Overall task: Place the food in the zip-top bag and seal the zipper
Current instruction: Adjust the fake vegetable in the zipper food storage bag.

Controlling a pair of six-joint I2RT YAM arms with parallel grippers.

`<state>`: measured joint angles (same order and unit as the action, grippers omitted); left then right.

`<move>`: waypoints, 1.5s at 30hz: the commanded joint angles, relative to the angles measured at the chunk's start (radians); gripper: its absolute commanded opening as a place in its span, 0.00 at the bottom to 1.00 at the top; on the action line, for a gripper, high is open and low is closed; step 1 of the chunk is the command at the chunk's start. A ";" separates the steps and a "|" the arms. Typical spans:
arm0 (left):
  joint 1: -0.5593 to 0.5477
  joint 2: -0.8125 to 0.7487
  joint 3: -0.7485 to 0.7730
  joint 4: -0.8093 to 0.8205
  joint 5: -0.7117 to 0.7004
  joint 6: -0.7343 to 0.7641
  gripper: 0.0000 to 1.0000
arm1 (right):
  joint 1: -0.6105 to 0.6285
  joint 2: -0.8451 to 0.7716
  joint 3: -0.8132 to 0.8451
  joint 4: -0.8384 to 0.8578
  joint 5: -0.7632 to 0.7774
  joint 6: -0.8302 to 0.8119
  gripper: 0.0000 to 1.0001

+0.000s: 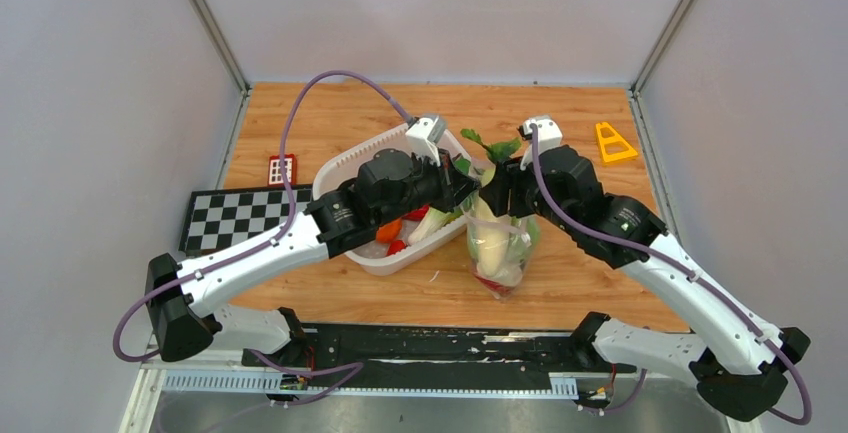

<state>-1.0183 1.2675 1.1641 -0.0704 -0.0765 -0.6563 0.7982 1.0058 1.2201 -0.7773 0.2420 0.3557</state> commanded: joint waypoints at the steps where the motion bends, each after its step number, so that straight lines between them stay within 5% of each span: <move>1: 0.000 -0.052 0.047 0.096 -0.032 0.024 0.00 | 0.007 -0.038 -0.002 0.056 -0.026 -0.080 0.36; 7: 0.000 -0.056 0.044 0.090 -0.065 0.022 0.00 | 0.007 -0.116 0.002 0.094 -0.194 -0.209 0.22; 16: 0.001 -0.069 0.052 0.075 -0.149 0.034 0.00 | 0.007 -0.115 0.041 -0.019 -0.313 -0.297 0.19; 23: 0.001 -0.066 0.071 0.075 -0.180 0.050 0.00 | 0.006 0.032 0.147 -0.218 -0.337 -0.351 0.16; 34: 0.000 -0.096 0.073 0.017 -0.279 0.086 0.00 | 0.007 -0.005 0.154 -0.314 -0.475 -0.423 0.17; 45: 0.000 -0.093 0.055 0.148 -0.108 0.106 0.00 | 0.008 0.130 0.113 -0.345 -0.405 -0.401 0.25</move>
<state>-1.0328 1.2247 1.1660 -0.1299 -0.1932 -0.5770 0.7982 1.1080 1.3655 -0.9848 -0.1875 -0.0486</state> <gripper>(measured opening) 0.007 0.586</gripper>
